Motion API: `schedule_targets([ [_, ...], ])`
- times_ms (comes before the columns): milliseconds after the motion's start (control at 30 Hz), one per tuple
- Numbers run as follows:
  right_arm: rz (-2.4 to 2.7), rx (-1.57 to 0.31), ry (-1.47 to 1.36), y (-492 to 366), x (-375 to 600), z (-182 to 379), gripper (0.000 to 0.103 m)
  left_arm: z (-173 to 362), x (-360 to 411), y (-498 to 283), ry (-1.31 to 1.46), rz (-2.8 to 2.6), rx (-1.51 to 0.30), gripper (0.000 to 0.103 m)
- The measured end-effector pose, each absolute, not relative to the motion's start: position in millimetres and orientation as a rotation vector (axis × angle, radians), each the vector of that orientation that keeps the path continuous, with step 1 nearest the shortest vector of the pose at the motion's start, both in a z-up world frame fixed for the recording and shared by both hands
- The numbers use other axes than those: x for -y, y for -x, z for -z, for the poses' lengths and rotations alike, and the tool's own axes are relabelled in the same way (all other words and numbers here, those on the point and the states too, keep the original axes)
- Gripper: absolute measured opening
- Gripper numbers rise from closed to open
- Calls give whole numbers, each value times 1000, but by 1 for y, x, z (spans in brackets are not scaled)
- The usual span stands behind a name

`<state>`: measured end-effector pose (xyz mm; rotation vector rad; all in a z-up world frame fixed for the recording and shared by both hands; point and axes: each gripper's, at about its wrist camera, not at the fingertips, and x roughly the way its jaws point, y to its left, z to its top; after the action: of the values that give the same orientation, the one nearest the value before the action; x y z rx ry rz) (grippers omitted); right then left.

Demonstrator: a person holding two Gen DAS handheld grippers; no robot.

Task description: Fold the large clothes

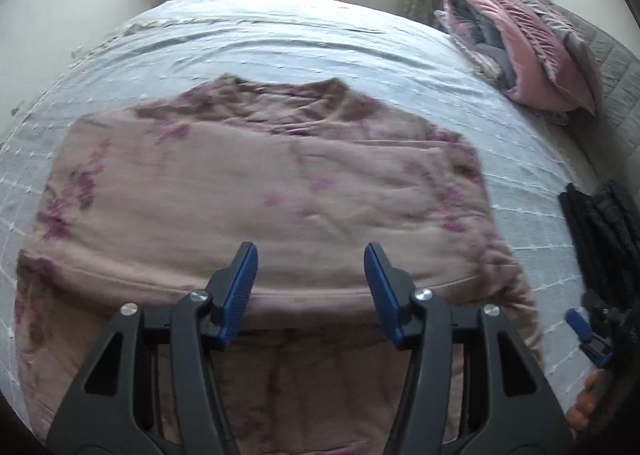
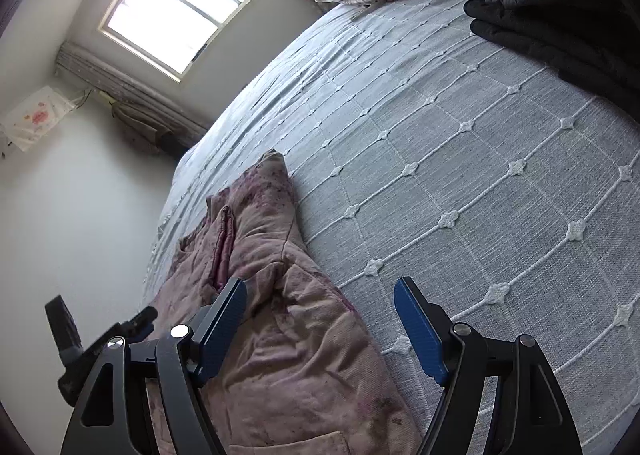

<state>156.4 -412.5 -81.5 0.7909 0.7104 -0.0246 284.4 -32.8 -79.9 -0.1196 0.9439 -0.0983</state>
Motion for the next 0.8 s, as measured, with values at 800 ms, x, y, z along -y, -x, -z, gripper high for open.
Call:
schedule_targets([
  [800, 74, -741, -569, -145, 380, 83, 77, 105, -248, -62, 424, -114, -963, 56],
])
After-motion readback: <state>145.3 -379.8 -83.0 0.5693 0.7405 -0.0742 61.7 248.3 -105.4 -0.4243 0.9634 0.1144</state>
